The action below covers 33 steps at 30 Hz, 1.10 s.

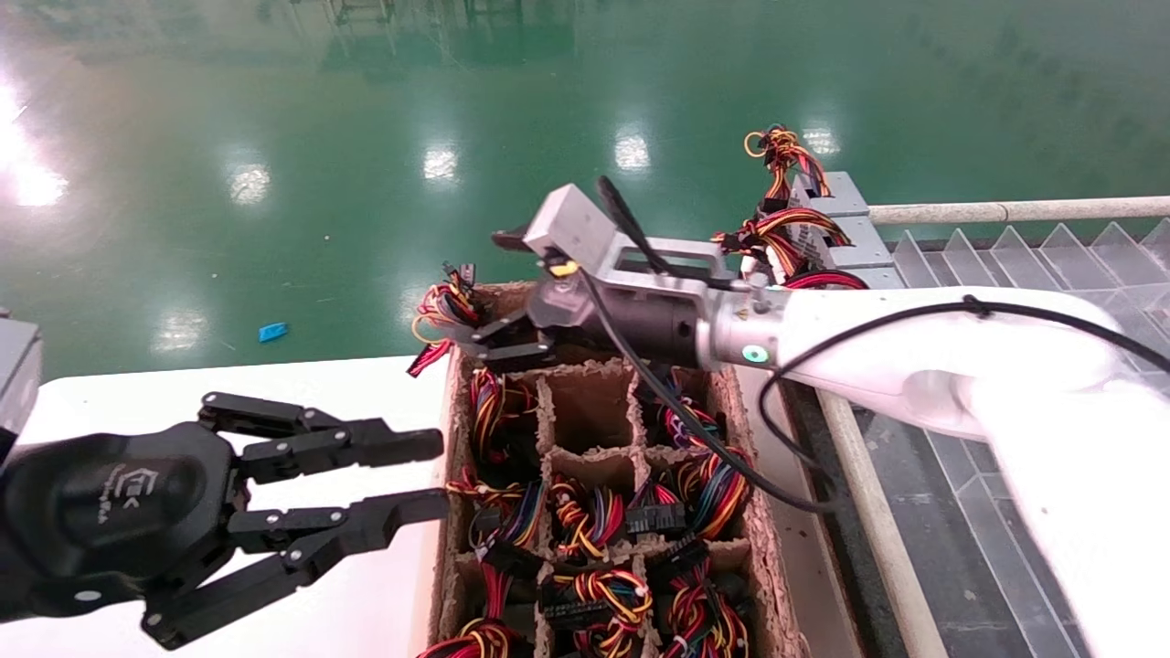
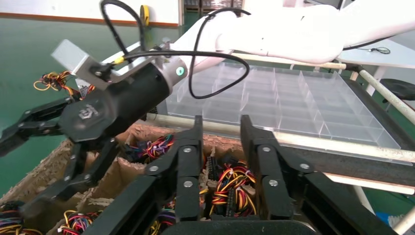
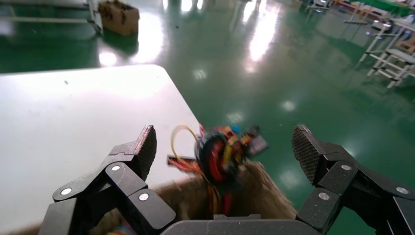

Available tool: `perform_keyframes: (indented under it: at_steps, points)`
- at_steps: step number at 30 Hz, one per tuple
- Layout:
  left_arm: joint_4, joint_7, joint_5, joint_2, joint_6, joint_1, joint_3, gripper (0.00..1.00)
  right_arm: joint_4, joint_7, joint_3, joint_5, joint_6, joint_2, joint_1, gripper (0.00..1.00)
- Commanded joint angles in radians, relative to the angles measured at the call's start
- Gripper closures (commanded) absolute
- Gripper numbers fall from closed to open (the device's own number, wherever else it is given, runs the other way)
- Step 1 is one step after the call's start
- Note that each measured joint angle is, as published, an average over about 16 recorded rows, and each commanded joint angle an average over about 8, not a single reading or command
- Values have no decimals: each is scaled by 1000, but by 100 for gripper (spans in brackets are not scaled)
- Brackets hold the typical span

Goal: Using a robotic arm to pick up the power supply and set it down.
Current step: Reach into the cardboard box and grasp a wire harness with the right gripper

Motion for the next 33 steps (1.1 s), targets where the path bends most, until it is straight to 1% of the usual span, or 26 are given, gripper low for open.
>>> perform_keyframes:
  at_steps: [1,4,5,6,7,12,13,14,15,24,33]
  points:
    - [0,0,0,0,0,0,0,100,-64,-26,2,4,-6,-30,17,0]
    - [0,0,0,0,0,0,0,100,-118,-56,-7,13,8,-56,28,0]
    - [0,0,0,0,0,0,0,100,-131,-64,-12,17,16,-63,30,1]
    - [0,0,0,0,0,0,0,100,-141,-69,-20,22,26,-68,31,7]
    - [0,0,0,0,0,0,0,100,-148,-73,-28,28,38,-72,31,16]
    - [0,0,0,0,0,0,0,100,-151,-74,-87,71,99,-79,24,79]
    - [0,0,0,0,0,0,0,100,-149,-72,-99,82,110,-79,22,90]
    - [0,0,0,0,0,0,0,100,-146,-70,-112,93,120,-79,20,97]
    - [0,0,0,0,0,0,0,100,-143,-68,-125,104,129,-79,19,100]
    - [0,0,0,0,0,0,0,100,-127,-54,-230,207,199,-79,7,100]
    - [0,0,0,0,0,0,0,100,-135,-71,-325,278,251,-78,19,100]
